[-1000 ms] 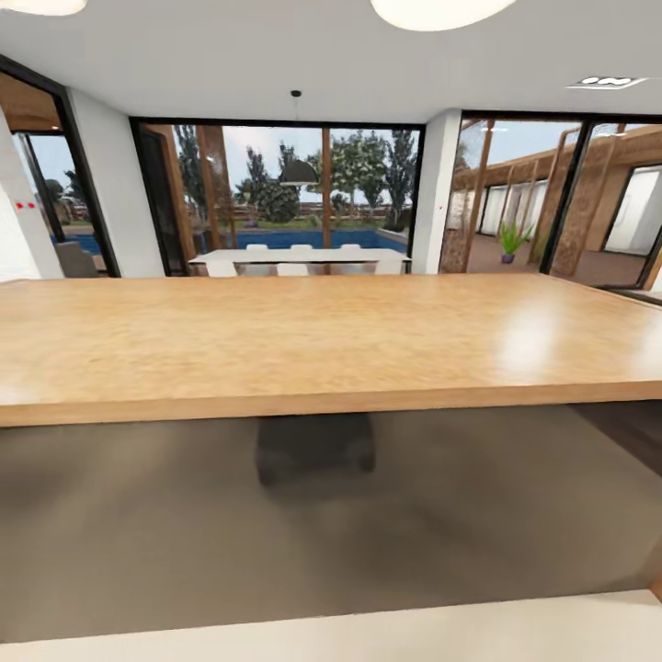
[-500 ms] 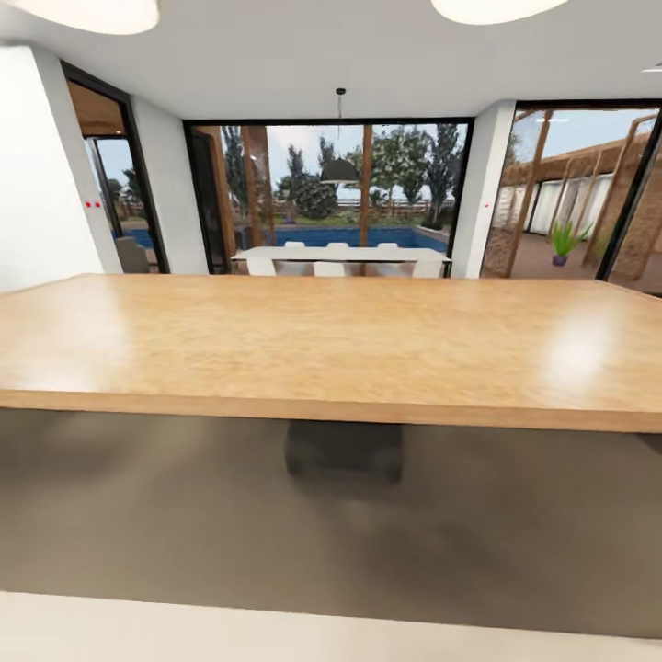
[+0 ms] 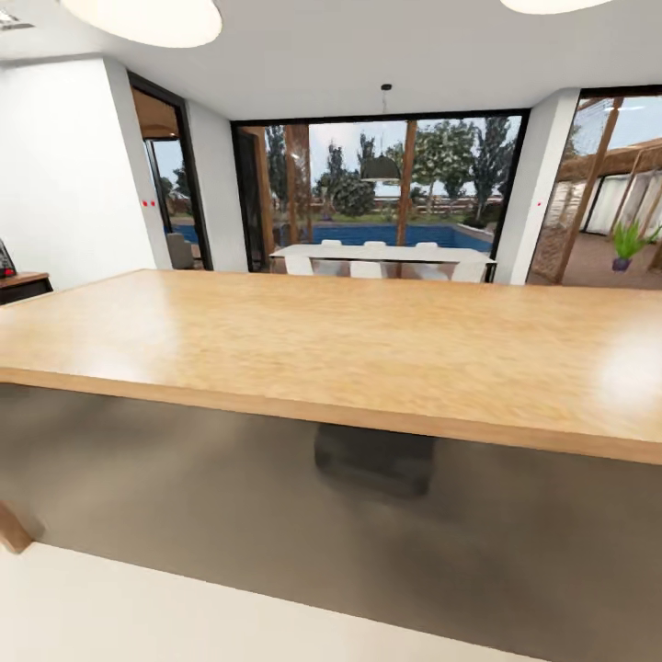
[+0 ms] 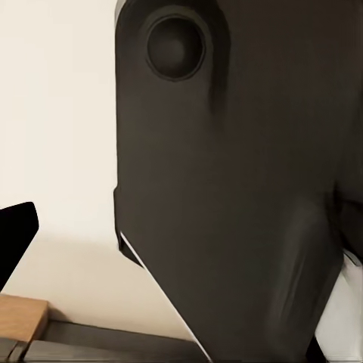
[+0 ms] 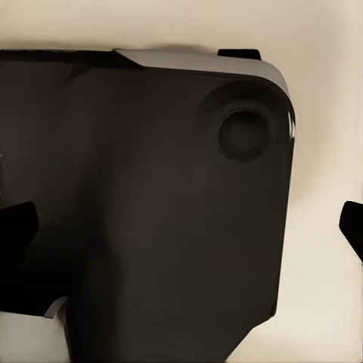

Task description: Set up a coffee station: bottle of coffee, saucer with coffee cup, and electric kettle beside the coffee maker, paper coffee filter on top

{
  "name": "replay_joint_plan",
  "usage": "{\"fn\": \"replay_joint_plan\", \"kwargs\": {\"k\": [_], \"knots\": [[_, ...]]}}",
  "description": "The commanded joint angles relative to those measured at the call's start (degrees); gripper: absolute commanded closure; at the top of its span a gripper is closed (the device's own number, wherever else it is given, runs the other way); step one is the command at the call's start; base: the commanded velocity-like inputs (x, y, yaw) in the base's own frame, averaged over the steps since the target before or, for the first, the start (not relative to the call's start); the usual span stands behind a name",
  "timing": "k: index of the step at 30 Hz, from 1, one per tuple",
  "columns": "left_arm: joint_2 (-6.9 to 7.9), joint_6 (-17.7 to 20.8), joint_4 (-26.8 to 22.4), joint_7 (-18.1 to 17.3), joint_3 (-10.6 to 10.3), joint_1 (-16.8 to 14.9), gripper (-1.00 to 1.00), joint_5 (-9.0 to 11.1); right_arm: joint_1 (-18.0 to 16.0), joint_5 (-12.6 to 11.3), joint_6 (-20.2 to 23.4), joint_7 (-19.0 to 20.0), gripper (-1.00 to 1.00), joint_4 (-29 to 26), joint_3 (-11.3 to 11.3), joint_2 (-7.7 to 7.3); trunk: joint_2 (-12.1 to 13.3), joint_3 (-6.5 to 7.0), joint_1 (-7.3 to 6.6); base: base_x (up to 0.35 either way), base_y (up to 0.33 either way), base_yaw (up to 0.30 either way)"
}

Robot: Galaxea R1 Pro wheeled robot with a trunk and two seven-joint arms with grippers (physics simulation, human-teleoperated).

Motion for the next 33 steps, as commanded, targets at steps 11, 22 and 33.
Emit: {"fn": "replay_joint_plan", "kwargs": {"k": [11,22,33], "knots": [[-0.01,0.0,-0.1,0.0,0.2,0.0,-1.00,0.0,0.0,0.0,-0.1,0.0,-1.00,0.0,0.0,0.02,4.4,1.54,-2.42,0.000,0.000,0.267],[-0.01,0.0,-0.1,0.1,0.2,-0.1,-1.00,0.0,0.0,0.0,-0.1,0.0,-1.00,0.0,0.0,0.05,8.8,3.12,-4.84,0.000,0.000,0.267],[-0.01,0.0,-0.1,0.3,0.2,-0.4,-1.00,0.0,0.0,0.1,-0.1,0.0,-1.00,0.0,0.0,0.05,13.2,4.70,-7.26,0.000,0.000,0.267]]}}
